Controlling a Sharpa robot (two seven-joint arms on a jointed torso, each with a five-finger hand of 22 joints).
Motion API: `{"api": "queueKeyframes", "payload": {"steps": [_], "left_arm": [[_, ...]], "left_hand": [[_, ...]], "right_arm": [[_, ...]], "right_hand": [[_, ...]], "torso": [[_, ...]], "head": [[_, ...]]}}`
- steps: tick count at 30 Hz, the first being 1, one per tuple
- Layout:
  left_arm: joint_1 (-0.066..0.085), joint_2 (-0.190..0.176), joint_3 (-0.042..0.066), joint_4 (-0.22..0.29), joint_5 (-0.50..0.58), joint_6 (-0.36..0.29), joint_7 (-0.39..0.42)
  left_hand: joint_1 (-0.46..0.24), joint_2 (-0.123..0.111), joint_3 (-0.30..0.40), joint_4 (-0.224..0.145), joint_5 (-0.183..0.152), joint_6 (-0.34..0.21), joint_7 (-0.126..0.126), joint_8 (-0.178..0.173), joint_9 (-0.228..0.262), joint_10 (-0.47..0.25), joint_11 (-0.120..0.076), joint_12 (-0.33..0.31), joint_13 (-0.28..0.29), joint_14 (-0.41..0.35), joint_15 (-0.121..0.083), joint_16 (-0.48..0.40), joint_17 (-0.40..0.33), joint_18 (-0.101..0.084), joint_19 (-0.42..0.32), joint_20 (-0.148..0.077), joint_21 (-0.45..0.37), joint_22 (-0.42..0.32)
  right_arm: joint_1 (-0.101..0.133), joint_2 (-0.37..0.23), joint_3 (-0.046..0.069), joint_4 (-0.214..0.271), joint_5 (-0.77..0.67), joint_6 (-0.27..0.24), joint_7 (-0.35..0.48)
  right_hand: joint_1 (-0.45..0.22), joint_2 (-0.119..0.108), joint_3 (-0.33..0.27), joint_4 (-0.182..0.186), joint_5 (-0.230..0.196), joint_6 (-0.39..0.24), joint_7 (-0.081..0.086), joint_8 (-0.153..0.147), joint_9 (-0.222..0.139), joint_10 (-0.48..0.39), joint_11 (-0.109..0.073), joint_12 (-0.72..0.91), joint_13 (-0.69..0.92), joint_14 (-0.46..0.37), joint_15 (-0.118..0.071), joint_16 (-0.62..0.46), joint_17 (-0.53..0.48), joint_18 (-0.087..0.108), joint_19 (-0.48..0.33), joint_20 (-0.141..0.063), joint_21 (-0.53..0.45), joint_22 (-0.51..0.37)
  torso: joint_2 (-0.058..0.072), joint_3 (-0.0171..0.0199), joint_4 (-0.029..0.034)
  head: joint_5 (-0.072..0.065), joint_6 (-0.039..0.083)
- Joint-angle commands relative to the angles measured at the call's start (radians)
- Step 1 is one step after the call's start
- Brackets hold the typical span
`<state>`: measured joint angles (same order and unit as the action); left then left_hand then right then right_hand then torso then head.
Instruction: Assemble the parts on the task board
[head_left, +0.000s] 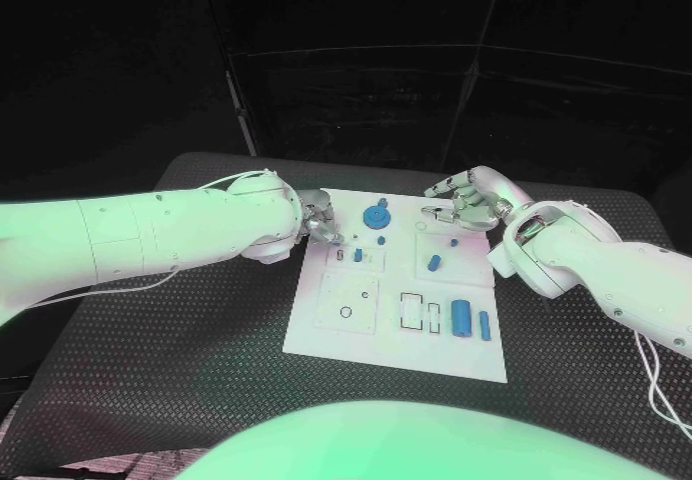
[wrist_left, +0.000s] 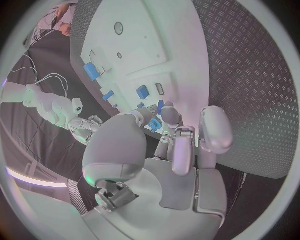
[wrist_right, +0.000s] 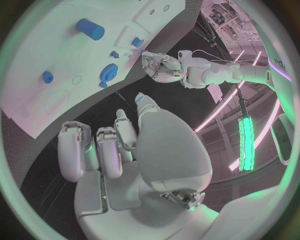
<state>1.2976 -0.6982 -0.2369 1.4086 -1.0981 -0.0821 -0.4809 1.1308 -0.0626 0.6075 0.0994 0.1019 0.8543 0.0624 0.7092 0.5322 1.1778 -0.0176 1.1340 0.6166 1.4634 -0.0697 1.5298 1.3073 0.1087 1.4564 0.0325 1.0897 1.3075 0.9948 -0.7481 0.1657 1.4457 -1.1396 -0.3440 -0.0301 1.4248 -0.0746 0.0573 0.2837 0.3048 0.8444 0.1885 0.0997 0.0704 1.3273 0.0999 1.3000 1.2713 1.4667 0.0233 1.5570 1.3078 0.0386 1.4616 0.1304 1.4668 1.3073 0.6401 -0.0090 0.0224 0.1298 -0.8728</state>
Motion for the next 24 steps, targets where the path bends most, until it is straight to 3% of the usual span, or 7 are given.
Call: {"api": "queueKeyframes", "payload": {"steps": [1, 12, 24], "left_arm": [[-0.006, 0.002, 0.001, -0.002, -0.029, -0.021, -0.009], [-0.025, 0.010, 0.001, -0.009, -0.031, -0.006, -0.012], [-0.031, 0.012, 0.001, -0.002, -0.031, 0.018, -0.015]], "left_hand": [[-0.002, 0.010, 0.141, -0.134, 0.003, 0.002, -0.005, 0.006, 0.000, 0.010, 0.000, 0.005, 0.001, 0.089, -0.007, 0.006, 0.176, -0.019, 0.007, 0.000, 0.004, 0.055], [-0.004, 0.009, 0.143, -0.134, 0.003, 0.002, -0.005, 0.007, 0.001, 0.012, 0.000, 0.007, 0.004, 0.089, -0.008, 0.006, 0.176, -0.019, 0.007, 0.000, 0.004, 0.055], [-0.007, 0.008, 0.145, -0.134, 0.002, 0.002, -0.006, 0.008, 0.002, 0.014, -0.001, 0.010, 0.008, 0.089, -0.008, 0.006, 0.175, -0.019, 0.007, 0.000, 0.004, 0.056]], "right_arm": [[0.002, 0.000, 0.000, 0.002, 0.002, 0.003, 0.007], [0.002, 0.000, 0.000, 0.002, 0.002, 0.004, 0.008], [0.002, -0.001, 0.000, 0.001, 0.002, 0.004, 0.007]], "right_hand": [[-0.006, -0.002, -0.005, 0.001, 0.003, -0.006, 0.000, 0.006, 0.000, -0.005, 0.000, 0.005, -0.001, 0.094, 0.000, -0.004, 0.234, 0.011, -0.004, -0.003, -0.005, 0.021], [-0.006, -0.002, -0.005, 0.001, 0.003, -0.006, 0.000, 0.006, 0.000, -0.005, 0.000, 0.005, -0.001, 0.094, 0.000, -0.004, 0.234, 0.011, -0.004, -0.003, -0.005, 0.021], [-0.006, -0.002, -0.005, 0.001, 0.003, -0.006, 0.000, 0.006, 0.000, -0.005, 0.000, 0.005, -0.001, 0.094, 0.000, -0.004, 0.234, 0.011, -0.004, -0.003, -0.005, 0.021]], "torso": [[-0.001, -0.0001, -0.0007], [0.000, 0.0005, -0.0001], [0.000, 0.0004, 0.0005]], "head": [[-0.001, 0.000], [0.000, 0.000], [-0.002, 0.000]]}}
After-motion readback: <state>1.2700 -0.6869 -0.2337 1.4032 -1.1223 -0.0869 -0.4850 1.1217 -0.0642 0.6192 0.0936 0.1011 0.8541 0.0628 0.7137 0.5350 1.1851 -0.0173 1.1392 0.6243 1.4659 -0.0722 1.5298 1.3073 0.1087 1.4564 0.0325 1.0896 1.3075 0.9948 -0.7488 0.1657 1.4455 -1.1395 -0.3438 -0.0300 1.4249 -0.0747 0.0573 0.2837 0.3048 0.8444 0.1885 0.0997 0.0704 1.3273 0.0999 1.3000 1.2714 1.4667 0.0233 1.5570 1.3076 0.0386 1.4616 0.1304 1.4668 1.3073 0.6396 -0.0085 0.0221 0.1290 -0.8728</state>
